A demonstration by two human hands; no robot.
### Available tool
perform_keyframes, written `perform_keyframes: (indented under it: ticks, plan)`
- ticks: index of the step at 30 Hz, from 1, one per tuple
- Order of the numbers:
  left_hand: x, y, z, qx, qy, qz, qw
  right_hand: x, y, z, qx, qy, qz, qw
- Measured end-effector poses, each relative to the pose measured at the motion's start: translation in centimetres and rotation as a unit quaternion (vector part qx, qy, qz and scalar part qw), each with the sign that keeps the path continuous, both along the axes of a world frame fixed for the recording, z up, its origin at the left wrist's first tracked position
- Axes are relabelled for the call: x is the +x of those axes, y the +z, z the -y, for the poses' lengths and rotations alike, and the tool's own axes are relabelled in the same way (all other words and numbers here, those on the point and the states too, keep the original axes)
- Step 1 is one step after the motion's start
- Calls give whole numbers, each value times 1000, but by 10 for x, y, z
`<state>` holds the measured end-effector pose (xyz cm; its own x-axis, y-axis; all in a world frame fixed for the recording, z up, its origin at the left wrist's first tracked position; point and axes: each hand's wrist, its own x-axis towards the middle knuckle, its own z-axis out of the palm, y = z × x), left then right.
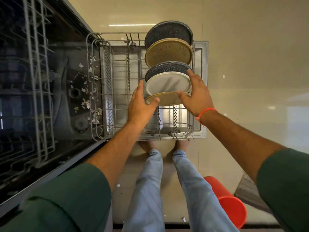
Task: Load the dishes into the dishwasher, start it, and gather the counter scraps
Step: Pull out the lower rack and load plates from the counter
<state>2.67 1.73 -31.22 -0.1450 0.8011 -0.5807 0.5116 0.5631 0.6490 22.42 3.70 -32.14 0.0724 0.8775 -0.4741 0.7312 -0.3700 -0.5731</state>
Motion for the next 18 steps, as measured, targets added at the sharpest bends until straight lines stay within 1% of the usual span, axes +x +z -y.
perform_keyframes:
  ticks: [4,10,18]
  plan:
    - [11,52,20,12,43,64,997,-15,48,10,3,-12,-26,1000]
    - [11,135,59,53,85,93,991,-28,129,46,25,-59,-88,994]
    - [-4,253,99,128,53,89,986,-36,241,79,79,-83,-135,984]
